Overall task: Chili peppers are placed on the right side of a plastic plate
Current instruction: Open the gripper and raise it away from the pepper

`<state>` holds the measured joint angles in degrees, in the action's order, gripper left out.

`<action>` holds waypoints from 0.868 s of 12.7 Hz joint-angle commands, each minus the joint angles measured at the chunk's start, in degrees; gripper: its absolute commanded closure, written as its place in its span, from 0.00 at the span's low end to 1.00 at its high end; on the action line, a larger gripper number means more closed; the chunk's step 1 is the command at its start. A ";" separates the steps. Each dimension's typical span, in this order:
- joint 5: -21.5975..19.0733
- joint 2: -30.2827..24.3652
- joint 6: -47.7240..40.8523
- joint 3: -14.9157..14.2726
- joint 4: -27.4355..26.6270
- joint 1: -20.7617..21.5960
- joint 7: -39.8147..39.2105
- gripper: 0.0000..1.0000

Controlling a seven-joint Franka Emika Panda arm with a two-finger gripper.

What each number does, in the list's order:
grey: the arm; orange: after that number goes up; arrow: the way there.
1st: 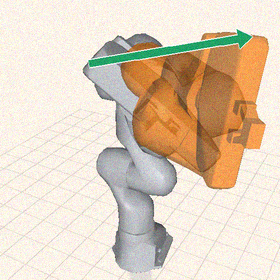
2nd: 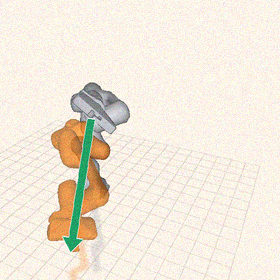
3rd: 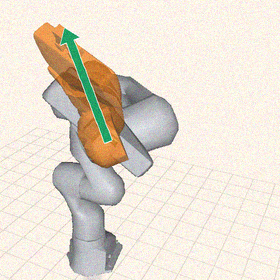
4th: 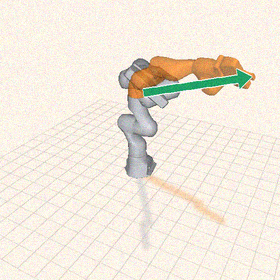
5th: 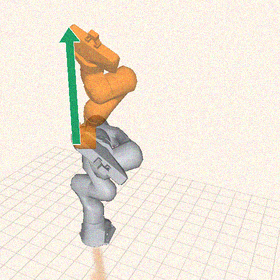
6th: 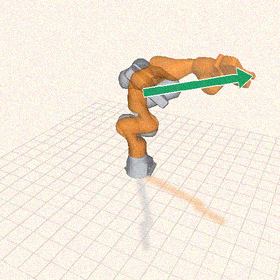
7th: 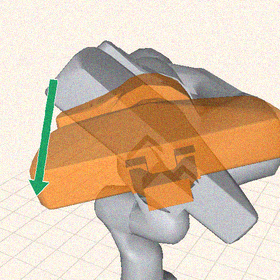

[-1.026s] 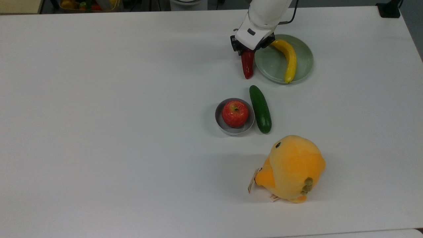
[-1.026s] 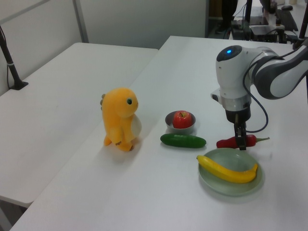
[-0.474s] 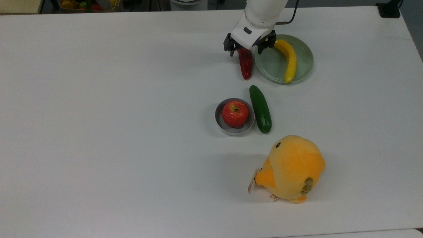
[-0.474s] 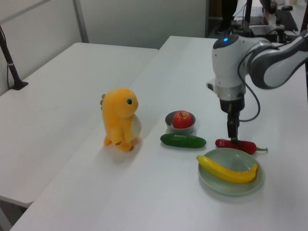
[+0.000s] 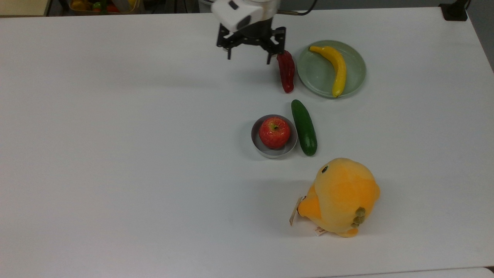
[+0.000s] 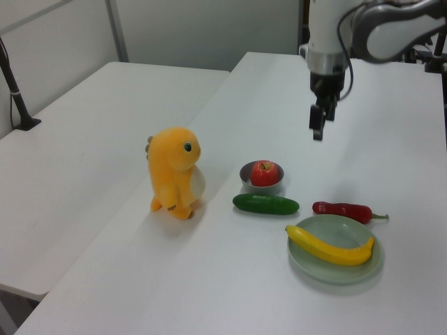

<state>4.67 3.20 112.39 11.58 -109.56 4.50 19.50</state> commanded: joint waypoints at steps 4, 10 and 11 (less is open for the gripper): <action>-0.80 -0.12 1.51 -5.86 1.19 -0.10 -6.04 0.00; -5.29 0.32 3.72 -8.15 1.01 -0.36 -6.84 0.00; -5.02 0.32 3.54 -8.15 1.01 -0.28 -7.89 0.00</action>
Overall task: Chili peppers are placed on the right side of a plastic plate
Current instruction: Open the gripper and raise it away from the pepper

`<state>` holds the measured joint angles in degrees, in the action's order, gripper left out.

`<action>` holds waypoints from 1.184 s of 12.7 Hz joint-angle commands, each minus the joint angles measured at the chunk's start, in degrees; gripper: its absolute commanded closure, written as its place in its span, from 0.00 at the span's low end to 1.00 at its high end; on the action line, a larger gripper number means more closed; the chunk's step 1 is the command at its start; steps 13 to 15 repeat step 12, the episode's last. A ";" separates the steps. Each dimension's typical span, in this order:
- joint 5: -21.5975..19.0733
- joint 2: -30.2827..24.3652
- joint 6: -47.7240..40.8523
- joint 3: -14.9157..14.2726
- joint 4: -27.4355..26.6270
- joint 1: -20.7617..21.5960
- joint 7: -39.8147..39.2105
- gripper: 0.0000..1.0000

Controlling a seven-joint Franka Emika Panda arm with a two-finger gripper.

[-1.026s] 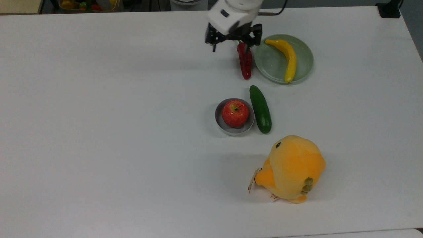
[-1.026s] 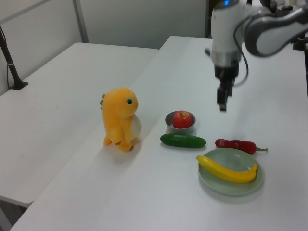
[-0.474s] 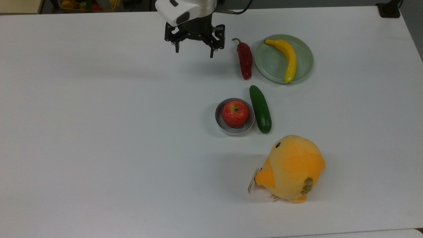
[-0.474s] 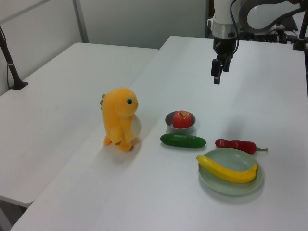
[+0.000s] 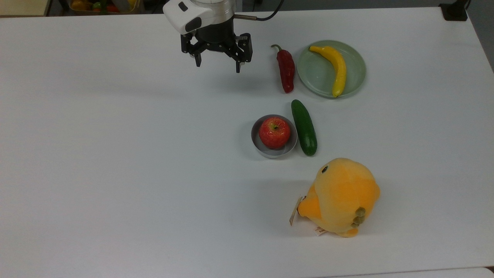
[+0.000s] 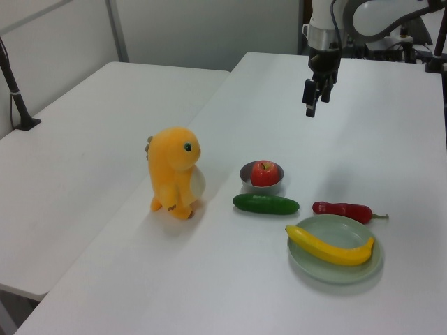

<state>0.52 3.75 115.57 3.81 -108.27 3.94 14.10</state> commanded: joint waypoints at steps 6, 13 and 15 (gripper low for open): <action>2.62 -0.50 -3.95 -0.47 0.34 0.54 -14.63 0.00; 5.19 -0.41 -3.42 -0.47 0.25 0.54 -14.27 0.00; 5.19 -0.41 -3.42 -0.47 0.25 0.54 -14.27 0.00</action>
